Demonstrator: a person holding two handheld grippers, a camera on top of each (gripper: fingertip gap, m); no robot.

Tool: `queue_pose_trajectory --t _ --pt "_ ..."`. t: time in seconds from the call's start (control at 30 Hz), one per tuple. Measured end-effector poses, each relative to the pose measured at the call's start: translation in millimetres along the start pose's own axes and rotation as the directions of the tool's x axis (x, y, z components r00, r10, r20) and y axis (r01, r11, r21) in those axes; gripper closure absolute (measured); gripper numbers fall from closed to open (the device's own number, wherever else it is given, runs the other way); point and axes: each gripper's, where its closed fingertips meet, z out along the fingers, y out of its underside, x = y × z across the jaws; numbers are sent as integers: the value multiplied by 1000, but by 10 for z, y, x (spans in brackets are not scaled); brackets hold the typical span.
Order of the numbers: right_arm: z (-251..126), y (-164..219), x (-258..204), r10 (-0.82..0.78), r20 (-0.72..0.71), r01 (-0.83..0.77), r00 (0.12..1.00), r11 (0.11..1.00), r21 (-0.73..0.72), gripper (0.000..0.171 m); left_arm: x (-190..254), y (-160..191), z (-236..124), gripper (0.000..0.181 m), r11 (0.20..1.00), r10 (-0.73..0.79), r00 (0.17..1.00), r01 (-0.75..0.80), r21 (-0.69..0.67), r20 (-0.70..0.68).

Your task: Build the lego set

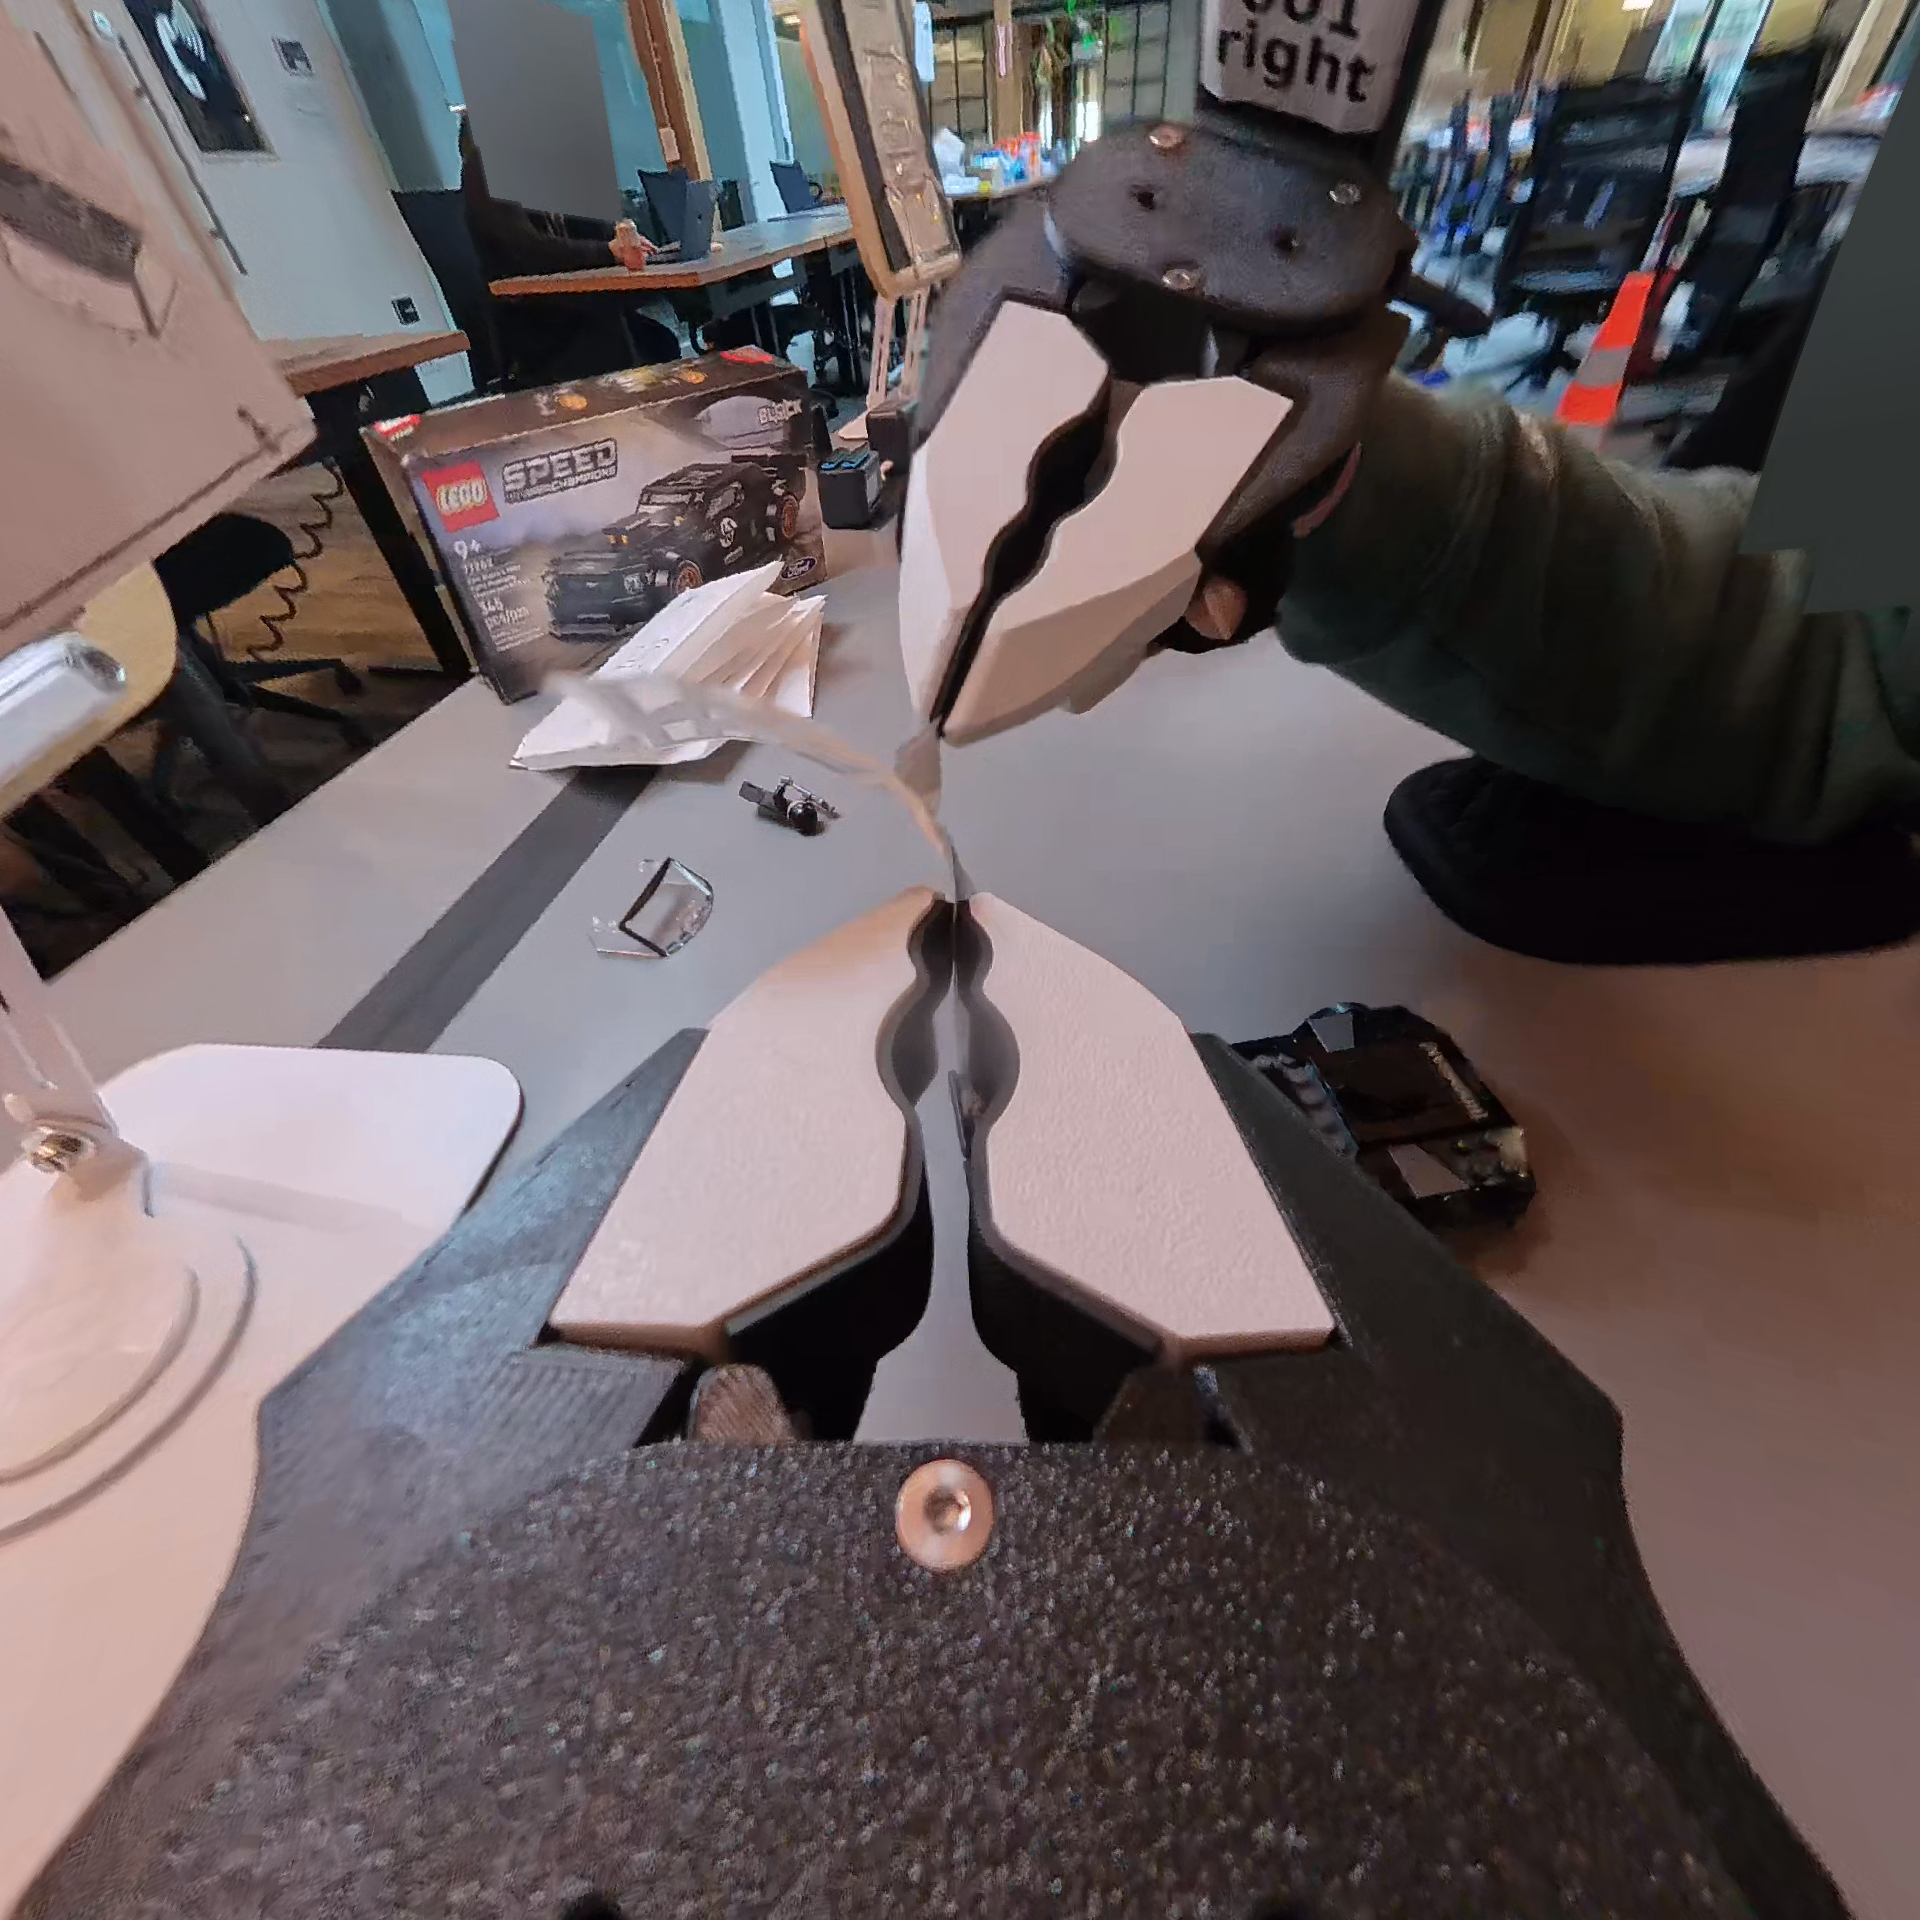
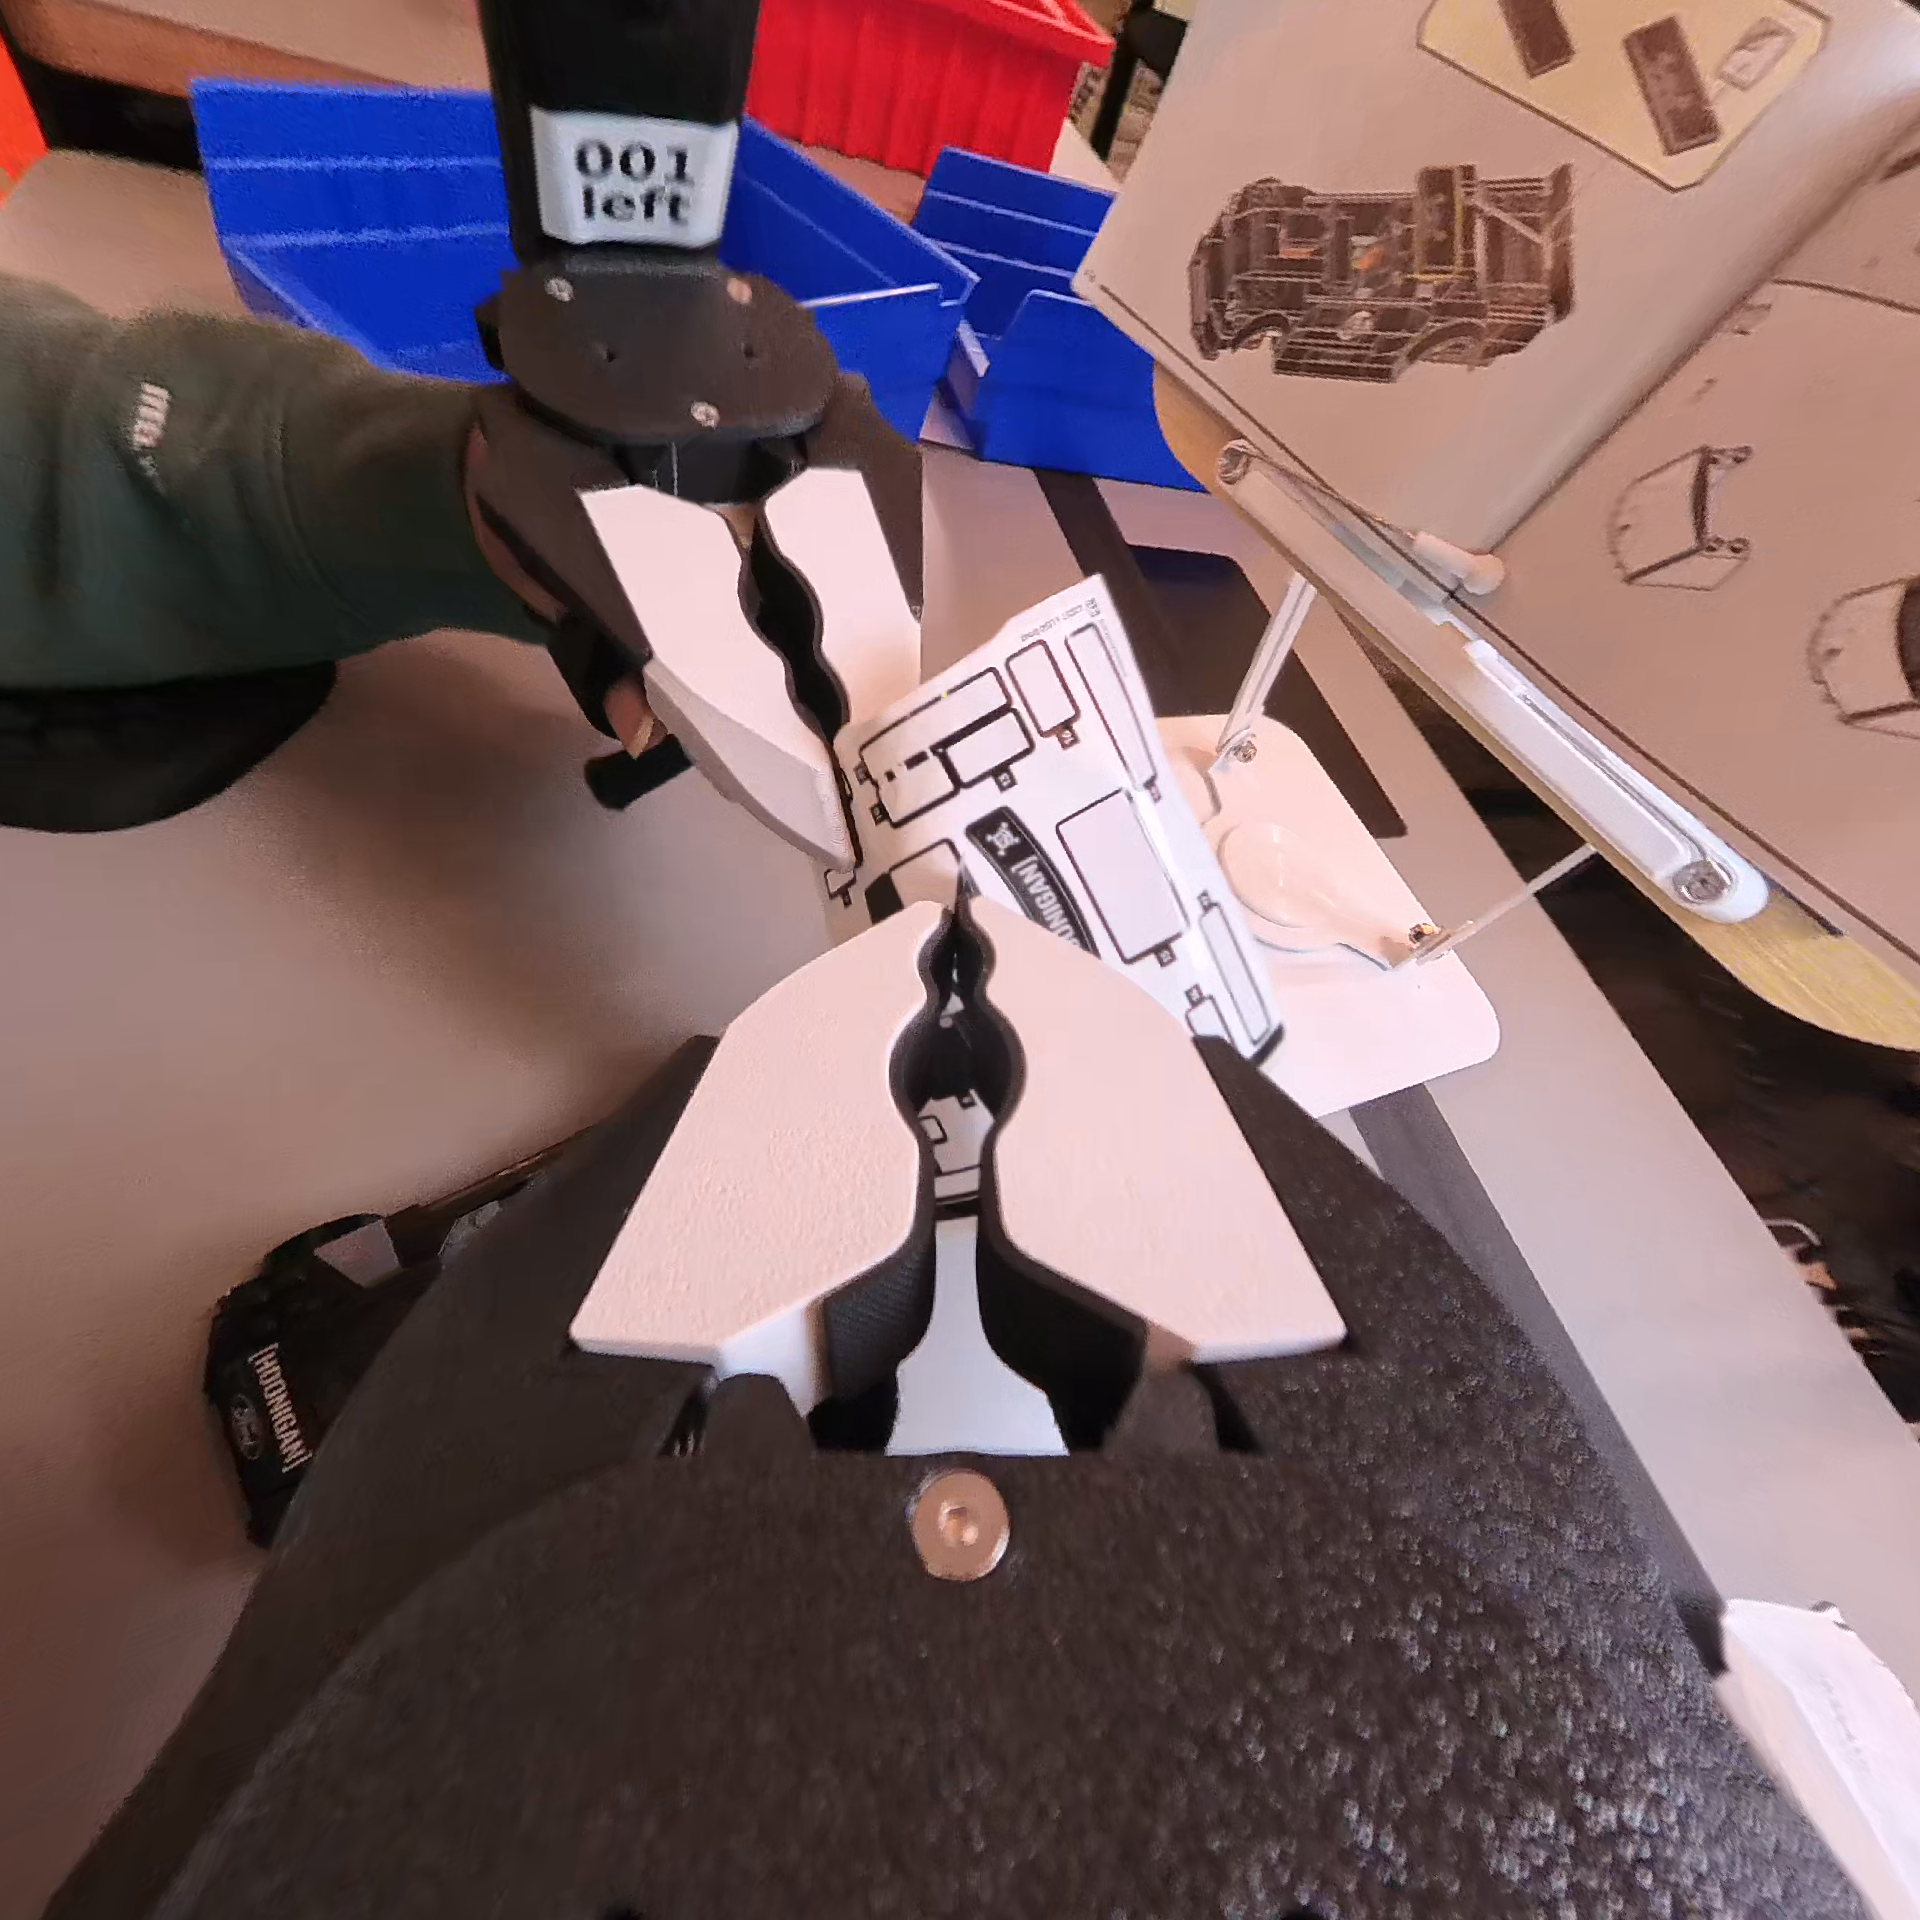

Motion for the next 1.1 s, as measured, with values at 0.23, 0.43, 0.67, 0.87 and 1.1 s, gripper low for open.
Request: queue_pose_trajectory --t 0.23,0.43,0.67,0.87,1.1 --pt "-109 -14 276 105 -89 -100 990 993 64 171 -315 89 -68 181 927 -355 935 355 120 -15" --pt "-193 26 467 204 -135 -190 970 976 104 171 -601 353 -112 181 827 -559 826 549 119 70" --pt "-196 27 485 198 -155 -184 968 978 97 171 -1171 994 -428 129 752 -604 641 654 74 473" --pt "-169 -29 408 172 -125 -157 977 981 118 171 -1329 864 -666 109 882 -315 652 470 -42 690" --pt "-205 -182 355 122 -129 -96 984 976 193 171 -436 50 -5 156 900 -435 890 425 97 137"
